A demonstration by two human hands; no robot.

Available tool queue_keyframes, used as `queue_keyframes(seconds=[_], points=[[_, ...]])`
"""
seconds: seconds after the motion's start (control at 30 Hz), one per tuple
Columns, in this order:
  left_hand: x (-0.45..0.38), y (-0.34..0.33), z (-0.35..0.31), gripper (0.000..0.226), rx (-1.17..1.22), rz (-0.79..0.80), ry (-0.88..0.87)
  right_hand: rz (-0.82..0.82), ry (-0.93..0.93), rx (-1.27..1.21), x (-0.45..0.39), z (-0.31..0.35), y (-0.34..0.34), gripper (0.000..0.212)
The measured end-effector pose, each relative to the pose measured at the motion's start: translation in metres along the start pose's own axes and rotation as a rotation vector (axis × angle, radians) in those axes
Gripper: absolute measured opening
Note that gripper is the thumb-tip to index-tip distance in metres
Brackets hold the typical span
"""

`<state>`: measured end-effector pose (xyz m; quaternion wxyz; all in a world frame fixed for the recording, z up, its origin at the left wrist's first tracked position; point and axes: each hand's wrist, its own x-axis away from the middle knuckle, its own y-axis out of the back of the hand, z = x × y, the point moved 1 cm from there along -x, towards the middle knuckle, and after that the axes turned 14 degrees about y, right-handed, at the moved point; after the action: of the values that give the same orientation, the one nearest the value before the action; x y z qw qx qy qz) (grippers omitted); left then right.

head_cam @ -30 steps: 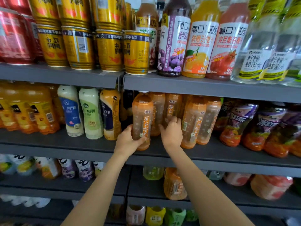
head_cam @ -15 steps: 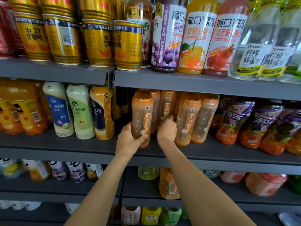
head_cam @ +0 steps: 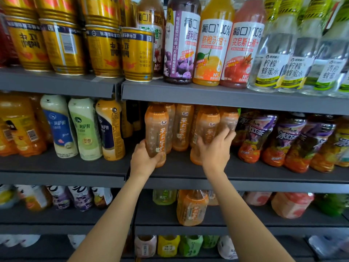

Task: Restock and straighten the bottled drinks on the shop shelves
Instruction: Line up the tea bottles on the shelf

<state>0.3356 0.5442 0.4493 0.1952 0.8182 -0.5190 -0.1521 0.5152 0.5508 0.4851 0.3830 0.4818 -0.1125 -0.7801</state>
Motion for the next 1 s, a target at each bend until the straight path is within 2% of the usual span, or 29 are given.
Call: queue_keyframes(seconds=[0.1, 0.17, 0.3, 0.47, 0.57, 0.77, 1.0], points=[[0.000, -0.001, -0.002, 0.061, -0.002, 0.016, 0.007, 0.208, -0.077, 0.065, -0.001, -0.007, -0.006, 0.069], [-0.001, 0.000, -0.002, 0.062, -0.009, 0.045, 0.007, 0.228, -0.111, 0.053, -0.001, -0.005, -0.006, 0.060], [-0.003, 0.006, -0.004, 0.060, -0.019, 0.209, -0.007, 0.266, -0.123, -0.008, 0.005, -0.004, -0.009, 0.052], [-0.009, 0.013, -0.007, 0.061, -0.064, 0.333, -0.027, 0.300, -0.165, -0.221, 0.004, -0.011, -0.025, 0.068], [-0.011, 0.015, -0.006, 0.061, -0.043, 0.392, -0.022, 0.336, -0.147, -0.333, -0.001, -0.017, -0.027, 0.064], [-0.013, 0.012, -0.006, 0.061, -0.029, 0.390, -0.006, 0.647, -0.005, -0.491, -0.002, -0.016, -0.021, 0.048], [-0.015, 0.012, -0.008, 0.059, -0.086, 0.352, -0.023, 0.692, -0.024, -0.529, -0.001, -0.008, -0.028, 0.037]])
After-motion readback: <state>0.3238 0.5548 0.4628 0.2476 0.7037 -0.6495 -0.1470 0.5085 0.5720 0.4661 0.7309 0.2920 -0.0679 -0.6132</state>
